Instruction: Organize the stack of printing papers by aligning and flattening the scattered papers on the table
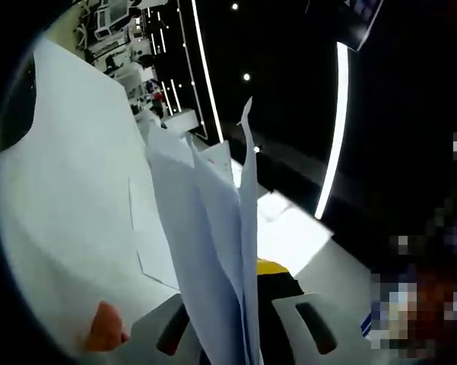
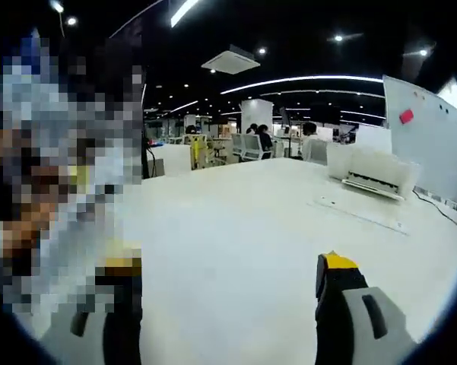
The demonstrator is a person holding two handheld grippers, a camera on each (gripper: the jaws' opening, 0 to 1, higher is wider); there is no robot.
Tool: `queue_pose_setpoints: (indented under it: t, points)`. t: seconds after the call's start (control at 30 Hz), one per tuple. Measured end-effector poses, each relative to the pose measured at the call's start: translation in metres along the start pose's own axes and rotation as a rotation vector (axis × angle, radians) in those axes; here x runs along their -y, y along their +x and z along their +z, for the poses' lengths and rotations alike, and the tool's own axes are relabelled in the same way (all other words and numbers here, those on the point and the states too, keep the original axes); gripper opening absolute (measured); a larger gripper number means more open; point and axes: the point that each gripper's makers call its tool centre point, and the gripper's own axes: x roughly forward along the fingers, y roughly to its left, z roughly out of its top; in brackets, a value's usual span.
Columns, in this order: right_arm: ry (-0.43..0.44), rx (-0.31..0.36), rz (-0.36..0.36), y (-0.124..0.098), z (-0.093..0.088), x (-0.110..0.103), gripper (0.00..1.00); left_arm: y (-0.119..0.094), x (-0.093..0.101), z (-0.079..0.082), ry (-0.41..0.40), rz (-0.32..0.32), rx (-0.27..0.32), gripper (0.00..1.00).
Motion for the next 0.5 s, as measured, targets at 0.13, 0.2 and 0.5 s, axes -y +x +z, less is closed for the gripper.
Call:
queue_pose_setpoints:
  t: [0.13,0.2,0.5]
  points:
    - [-0.05,-0.02,0.008,0.015,-0.009,0.0,0.9,0.0,0.002,-0.002,0.003,-0.005,0.003,0.06]
    - [-0.037,-0.023,0.022,0.021,-0.012,-0.001,0.9,0.0,0.003,-0.002,0.002,-0.01,0.004,0.06]
    - [-0.011,-0.019,0.016,0.037,-0.022,0.011,0.9,-0.001,0.003,0.002,-0.001,-0.02,0.009,0.06]
